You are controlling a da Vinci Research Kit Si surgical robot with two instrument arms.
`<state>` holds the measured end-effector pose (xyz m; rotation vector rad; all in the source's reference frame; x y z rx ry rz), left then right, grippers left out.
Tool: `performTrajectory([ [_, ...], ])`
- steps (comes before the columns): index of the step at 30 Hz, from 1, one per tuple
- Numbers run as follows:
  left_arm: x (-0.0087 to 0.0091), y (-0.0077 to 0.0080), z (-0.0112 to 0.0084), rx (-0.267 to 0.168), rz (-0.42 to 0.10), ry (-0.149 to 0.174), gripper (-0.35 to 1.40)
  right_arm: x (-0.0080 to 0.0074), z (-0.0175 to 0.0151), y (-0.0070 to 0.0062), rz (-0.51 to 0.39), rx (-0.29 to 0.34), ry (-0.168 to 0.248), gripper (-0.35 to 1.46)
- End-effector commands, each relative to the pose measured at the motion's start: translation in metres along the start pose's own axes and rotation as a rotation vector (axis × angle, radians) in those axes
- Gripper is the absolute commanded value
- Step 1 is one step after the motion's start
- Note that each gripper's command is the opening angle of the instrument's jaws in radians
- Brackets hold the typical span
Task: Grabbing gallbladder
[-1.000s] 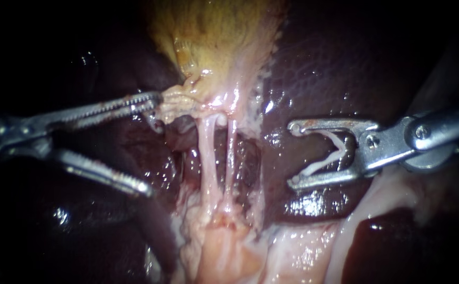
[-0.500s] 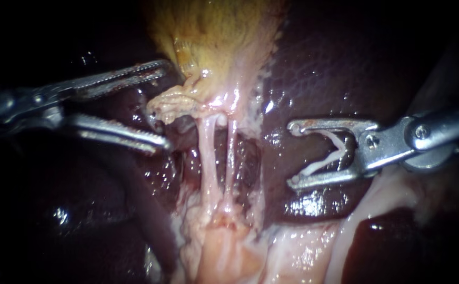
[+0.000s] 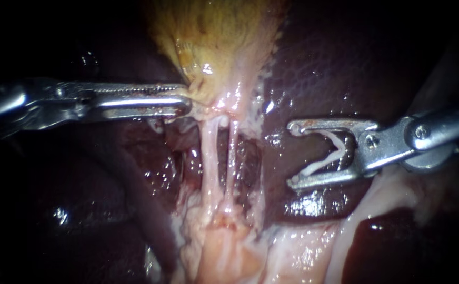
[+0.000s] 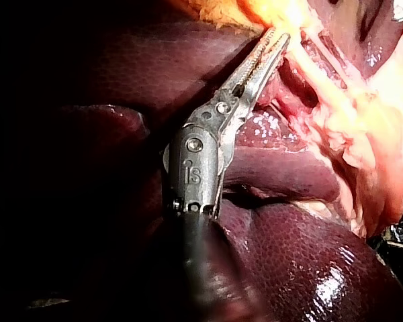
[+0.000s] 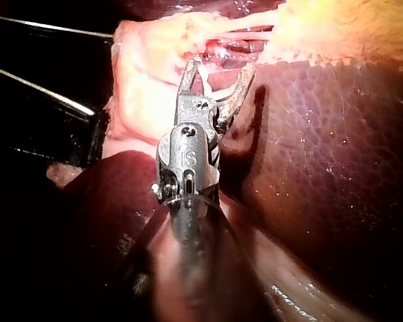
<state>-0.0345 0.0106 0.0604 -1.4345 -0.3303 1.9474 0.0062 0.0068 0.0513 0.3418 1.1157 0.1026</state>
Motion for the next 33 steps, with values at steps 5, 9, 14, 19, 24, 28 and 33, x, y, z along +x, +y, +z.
performTrajectory([
  [5,0.0,-0.0001,-0.0004,-0.004,-0.02,-0.056,-0.35,0.0,-0.0001,0.0,0.0,0.0,0.0,0.5],
  [9,0.0005,0.0002,-0.0012,-0.011,-0.063,-0.059,-0.35,0.0001,-0.0001,0.0,0.0,0.0,0.0,0.5],
  [14,0.0032,0.0011,-0.0032,-0.018,-0.089,-0.063,-0.35,0.0001,-0.0001,0.0,0.001,0.001,0.0,0.5],
  [19,0.0064,0.0017,-0.0054,-0.029,-0.107,-0.046,-0.35,0.0001,-0.0001,0.0,0.001,0.001,0.0,0.5],
  [24,0.0083,0.0023,-0.0067,-0.036,-0.119,-0.028,-0.35,0.0001,-0.0001,0.0,0.001,0.0,0.0,0.5],
  [28,0.0079,0.0025,-0.0065,-0.033,-0.117,-0.028,-0.35,0.0001,-0.0001,0.0,0.001,0.0,0.0,0.5],
  [33,0.0079,0.0024,-0.0064,-0.033,-0.116,-0.028,-0.35,0.0001,-0.0001,0.0,0.001,0.0,0.0,0.5],
])
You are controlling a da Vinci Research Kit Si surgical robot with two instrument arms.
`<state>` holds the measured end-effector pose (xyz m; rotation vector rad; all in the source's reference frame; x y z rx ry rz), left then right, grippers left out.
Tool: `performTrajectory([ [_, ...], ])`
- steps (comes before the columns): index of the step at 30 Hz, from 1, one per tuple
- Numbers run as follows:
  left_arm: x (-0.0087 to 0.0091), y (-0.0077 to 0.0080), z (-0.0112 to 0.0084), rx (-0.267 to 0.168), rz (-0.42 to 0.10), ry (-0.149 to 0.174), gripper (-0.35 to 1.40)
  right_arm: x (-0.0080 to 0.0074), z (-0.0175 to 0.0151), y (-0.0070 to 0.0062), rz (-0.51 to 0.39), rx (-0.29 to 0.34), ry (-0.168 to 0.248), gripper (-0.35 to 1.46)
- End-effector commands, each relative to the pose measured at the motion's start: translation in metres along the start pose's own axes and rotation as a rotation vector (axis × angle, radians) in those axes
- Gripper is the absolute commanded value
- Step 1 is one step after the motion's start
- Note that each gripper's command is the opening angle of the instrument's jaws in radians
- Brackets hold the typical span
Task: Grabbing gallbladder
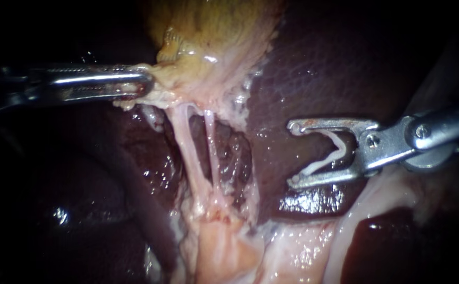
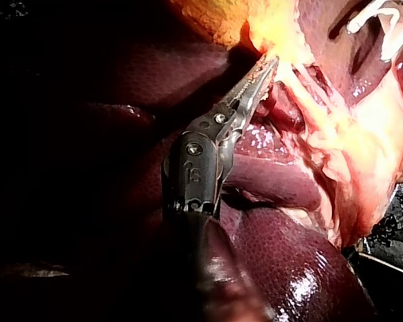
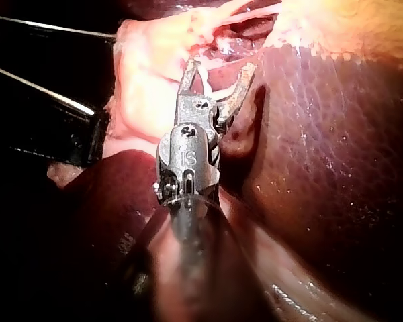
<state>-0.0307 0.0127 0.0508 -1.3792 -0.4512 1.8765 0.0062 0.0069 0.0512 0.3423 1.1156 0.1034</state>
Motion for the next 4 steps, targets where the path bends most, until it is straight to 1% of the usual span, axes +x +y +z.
performTrajectory([
  [1,0.0,0.0,0.0,0.001,0.001,0.0,-0.35,0.0,0.0001,0.0,0.0,0.0,0.0,0.5],
  [4,0.0,0.0,0.0001,0.001,0.001,0.0,-0.35,0.0,0.0001,0.0,0.0,0.0,0.0,0.5],
])
